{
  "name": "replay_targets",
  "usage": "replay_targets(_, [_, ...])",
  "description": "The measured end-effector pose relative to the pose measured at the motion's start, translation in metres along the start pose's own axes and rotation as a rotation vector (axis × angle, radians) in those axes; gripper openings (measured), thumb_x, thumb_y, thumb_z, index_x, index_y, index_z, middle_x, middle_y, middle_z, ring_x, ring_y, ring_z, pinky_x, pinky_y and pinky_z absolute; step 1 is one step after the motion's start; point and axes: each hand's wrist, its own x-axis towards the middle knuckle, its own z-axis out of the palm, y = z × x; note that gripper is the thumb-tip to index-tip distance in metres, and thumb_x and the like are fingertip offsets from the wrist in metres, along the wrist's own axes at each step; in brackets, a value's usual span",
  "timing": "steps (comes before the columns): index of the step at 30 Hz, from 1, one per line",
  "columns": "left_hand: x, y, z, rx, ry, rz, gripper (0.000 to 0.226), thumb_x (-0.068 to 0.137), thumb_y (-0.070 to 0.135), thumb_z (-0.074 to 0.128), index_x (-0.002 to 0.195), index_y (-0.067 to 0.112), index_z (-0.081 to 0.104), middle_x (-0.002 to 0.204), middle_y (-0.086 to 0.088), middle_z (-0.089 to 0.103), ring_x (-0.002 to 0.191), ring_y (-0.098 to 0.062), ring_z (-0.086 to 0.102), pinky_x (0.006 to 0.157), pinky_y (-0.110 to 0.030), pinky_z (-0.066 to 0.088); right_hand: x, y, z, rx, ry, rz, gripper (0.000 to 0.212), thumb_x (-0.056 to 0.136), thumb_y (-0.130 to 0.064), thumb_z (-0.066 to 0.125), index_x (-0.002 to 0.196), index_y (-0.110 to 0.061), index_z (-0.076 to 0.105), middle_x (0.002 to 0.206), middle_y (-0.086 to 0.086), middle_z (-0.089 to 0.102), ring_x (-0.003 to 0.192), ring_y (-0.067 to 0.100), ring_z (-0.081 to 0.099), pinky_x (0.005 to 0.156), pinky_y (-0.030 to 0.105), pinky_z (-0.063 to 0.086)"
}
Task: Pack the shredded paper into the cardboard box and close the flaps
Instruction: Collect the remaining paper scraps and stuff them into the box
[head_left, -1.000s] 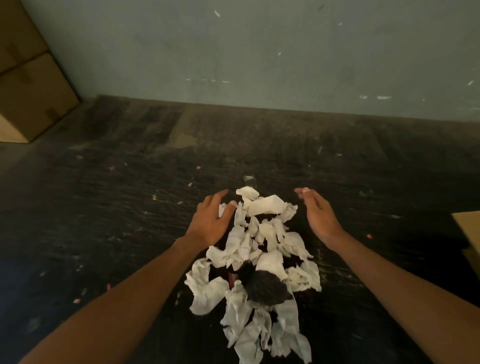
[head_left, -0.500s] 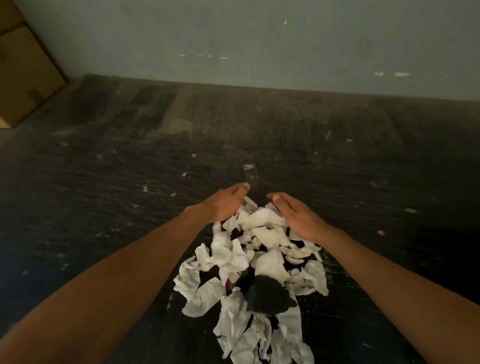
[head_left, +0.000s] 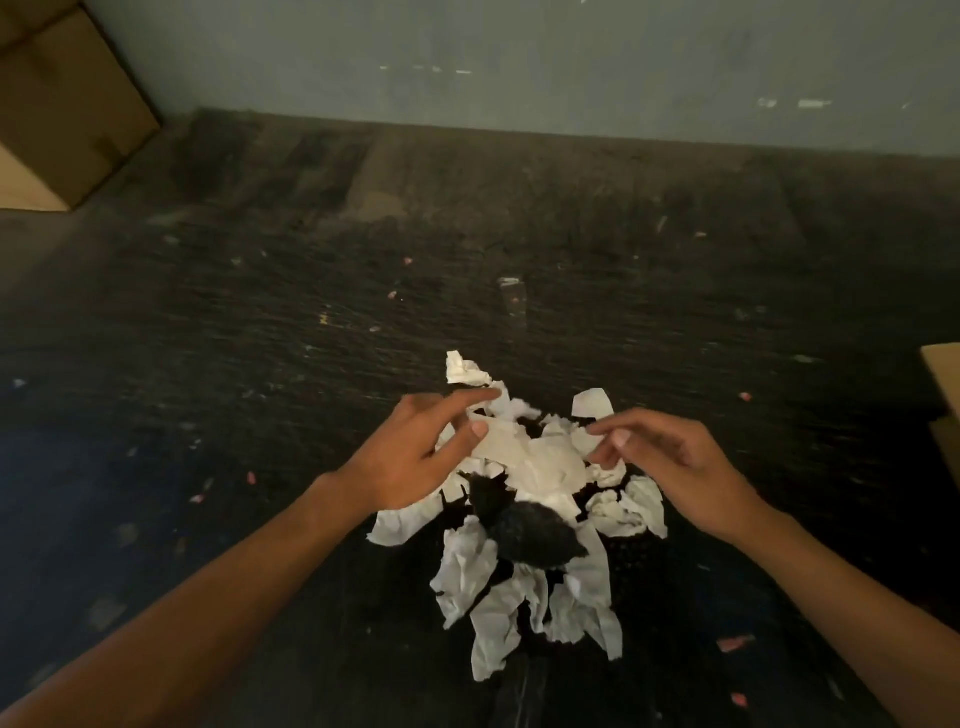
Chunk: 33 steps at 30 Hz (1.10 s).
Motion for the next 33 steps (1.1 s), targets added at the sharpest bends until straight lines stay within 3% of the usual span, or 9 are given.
replay_targets(3, [-0.044,0.002,0.016,0.153,0.063,-0.003,0.075,0.086,0.071,0.043,0.151,0.044,0.019,0.135,0.011,0.043,0.133,-0.006,0.028,0.112,-0.045,0.032,-0.030,0.013,0.000,-0.159,0.072,-0.049,0.041,0.088,-0.048,0.059,0.128,-0.038,0.055,0.125,-0.010,0.061,0.121,0.012,0.055,0.100,0.048,0.047])
replay_targets(5, [-0.073,0.002,0.036,0.255,0.013,-0.061,0.112,0.068,0.086,0.053,0.153,0.042,-0.004,0.161,0.004,0.006,0.149,-0.023,-0.003,0.117,-0.056,0.014,-0.046,0.027,0.003,-0.438,0.011,-0.031,0.086,0.072,-0.073,0.060,0.144,-0.052,0.020,0.156,-0.017,0.021,0.145,0.009,0.017,0.114,0.047,0.025])
replay_targets(8, [-0.098,-0.001,0.071,0.418,-0.150,-0.038,0.137,0.050,0.096,0.054,0.149,0.040,-0.024,0.158,0.001,-0.034,0.143,-0.032,-0.034,0.114,-0.064,-0.009,-0.059,0.054,0.013,-0.849,-0.206,0.038,0.131,0.049,-0.094,0.055,0.140,-0.050,-0.029,0.154,-0.008,-0.035,0.143,0.017,-0.031,0.116,0.056,-0.006])
replay_targets(11, [-0.089,-0.004,0.092,0.529,-0.261,-0.039,0.140,0.048,0.097,0.052,0.145,0.041,-0.032,0.151,-0.003,-0.046,0.136,-0.040,-0.042,0.111,-0.070,-0.012,-0.049,0.069,0.024,-1.061,-0.334,0.004,0.136,0.047,-0.097,0.050,0.135,-0.045,-0.040,0.149,0.003,-0.045,0.137,0.026,-0.041,0.112,0.068,-0.008])
replay_targets(14, [-0.058,-0.006,0.095,0.577,-0.252,-0.060,0.143,0.047,0.098,0.051,0.146,0.037,-0.032,0.150,-0.009,-0.047,0.134,-0.045,-0.043,0.108,-0.074,-0.009,-0.020,0.067,0.030,-1.158,-0.384,-0.044,0.132,0.051,-0.094,0.051,0.138,-0.045,-0.035,0.148,0.006,-0.047,0.135,0.030,-0.044,0.108,0.071,-0.014])
replay_targets(20, [-0.005,-0.033,0.081,0.621,-0.266,-0.165,0.137,0.049,0.100,0.043,0.143,0.039,-0.036,0.156,-0.007,-0.038,0.138,-0.042,-0.039,0.110,-0.070,-0.013,0.042,0.071,0.037,-1.233,-0.386,-0.107,0.116,0.057,-0.095,0.040,0.145,-0.049,-0.019,0.150,0.000,-0.044,0.138,0.033,-0.039,0.105,0.071,-0.015])
replay_targets(25, [0.012,-0.052,0.073,0.619,-0.102,-0.197,0.116,0.062,0.099,0.030,0.154,0.038,-0.005,0.160,-0.005,0.019,0.146,-0.034,0.014,0.117,-0.059,0.007,0.067,0.074,0.044,-1.269,-0.319,-0.059,0.089,0.073,-0.089,0.025,0.148,-0.041,0.019,0.162,-0.003,-0.007,0.146,0.031,0.001,0.109,0.065,0.013])
replay_targets(28, [0.013,-0.063,0.079,0.592,0.101,-0.149,0.099,0.075,0.090,0.032,0.153,0.030,0.021,0.144,-0.001,0.043,0.128,-0.026,0.040,0.108,-0.051,0.030,0.071,0.076,0.048,-1.274,-0.215,-0.090,0.068,0.082,-0.071,0.035,0.136,-0.032,0.046,0.151,0.001,0.030,0.134,0.028,0.029,0.099,0.054,0.033])
replay_targets(33, [0.020,-0.068,0.084,0.548,0.221,-0.197,0.076,0.085,0.062,0.051,0.148,0.023,0.031,0.135,-0.003,0.051,0.120,-0.022,0.049,0.104,-0.039,0.042,0.080,0.075,0.058,-1.247,-0.113,-0.066,0.053,0.087,-0.049,0.058,0.133,-0.023,0.051,0.133,0.007,0.047,0.122,0.028,0.045,0.090,0.045,0.051])
